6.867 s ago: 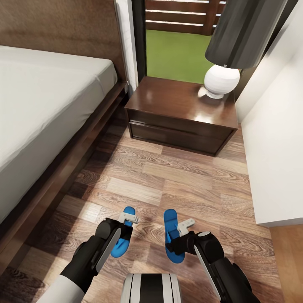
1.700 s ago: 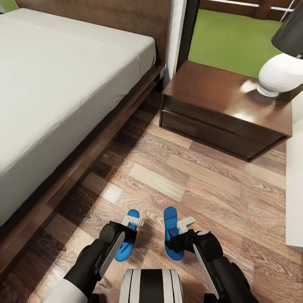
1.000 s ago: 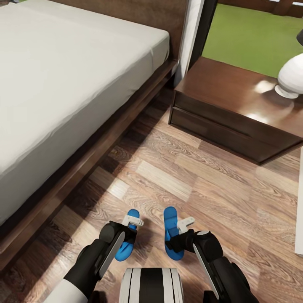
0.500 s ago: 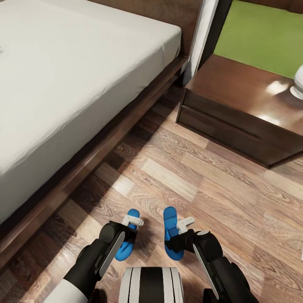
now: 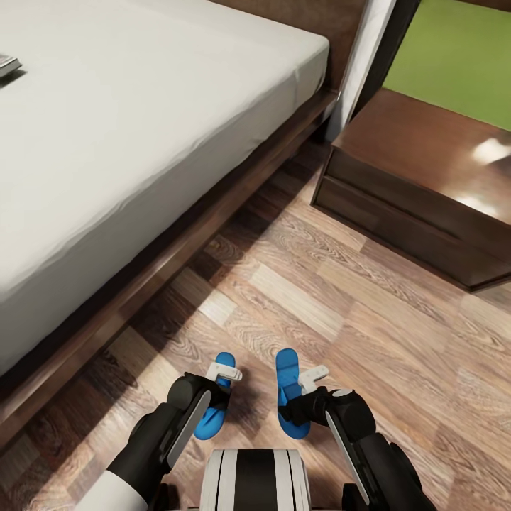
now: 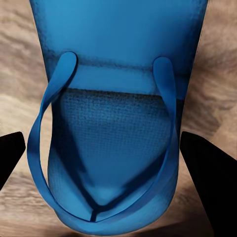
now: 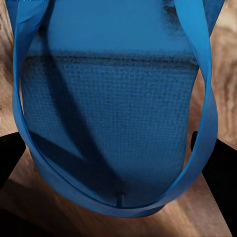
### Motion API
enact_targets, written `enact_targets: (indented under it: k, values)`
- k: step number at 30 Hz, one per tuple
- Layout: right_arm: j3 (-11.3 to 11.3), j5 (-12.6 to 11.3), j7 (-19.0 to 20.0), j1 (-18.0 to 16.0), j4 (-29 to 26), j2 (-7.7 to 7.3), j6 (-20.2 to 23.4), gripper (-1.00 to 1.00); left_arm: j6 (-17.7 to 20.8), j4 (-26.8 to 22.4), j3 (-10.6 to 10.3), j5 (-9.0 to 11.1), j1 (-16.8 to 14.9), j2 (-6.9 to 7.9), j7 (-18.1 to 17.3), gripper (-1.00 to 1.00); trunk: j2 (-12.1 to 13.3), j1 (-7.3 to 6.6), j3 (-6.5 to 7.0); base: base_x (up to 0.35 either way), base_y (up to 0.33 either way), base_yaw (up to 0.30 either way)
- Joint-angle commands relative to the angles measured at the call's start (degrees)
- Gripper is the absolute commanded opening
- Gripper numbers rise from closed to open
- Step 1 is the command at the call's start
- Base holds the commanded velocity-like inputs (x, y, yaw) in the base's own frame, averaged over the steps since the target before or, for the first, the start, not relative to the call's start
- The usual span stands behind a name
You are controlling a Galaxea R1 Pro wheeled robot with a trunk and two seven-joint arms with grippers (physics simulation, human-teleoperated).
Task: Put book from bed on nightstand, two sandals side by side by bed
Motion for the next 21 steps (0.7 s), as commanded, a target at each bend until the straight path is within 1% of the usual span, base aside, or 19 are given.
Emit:
enact_targets:
  k: [1, 8, 21]
  values:
    - [-0.03, 0.59, 0.47, -0.02, -0.07, 0.01, 0.21, -1.0, 0.19, -0.04, -0.08, 0.59, -0.03, 0.01, 0.56, -1.0, -0.01, -0.01, -0.09, 0.0, 0.0, 0.106]
    - [-0.1, 0.56, 0.53, -0.02, -0.09, 0.01, 0.25, -1.0, 0.17, -0.01, -0.08, 0.59, -0.03, 0.01, 0.54, -1.0, -0.01, -0.01, -0.21, 0.0, 0.0, 0.036]
    - [0.04, 0.56, 0.56, -0.02, -0.1, 0.01, 0.21, -1.0, 0.37, -0.01, -0.08, 0.59, -0.03, -0.03, 0.62, -1.0, -0.01, -0.01, -0.22, 0.001, 0.0, 0.002]
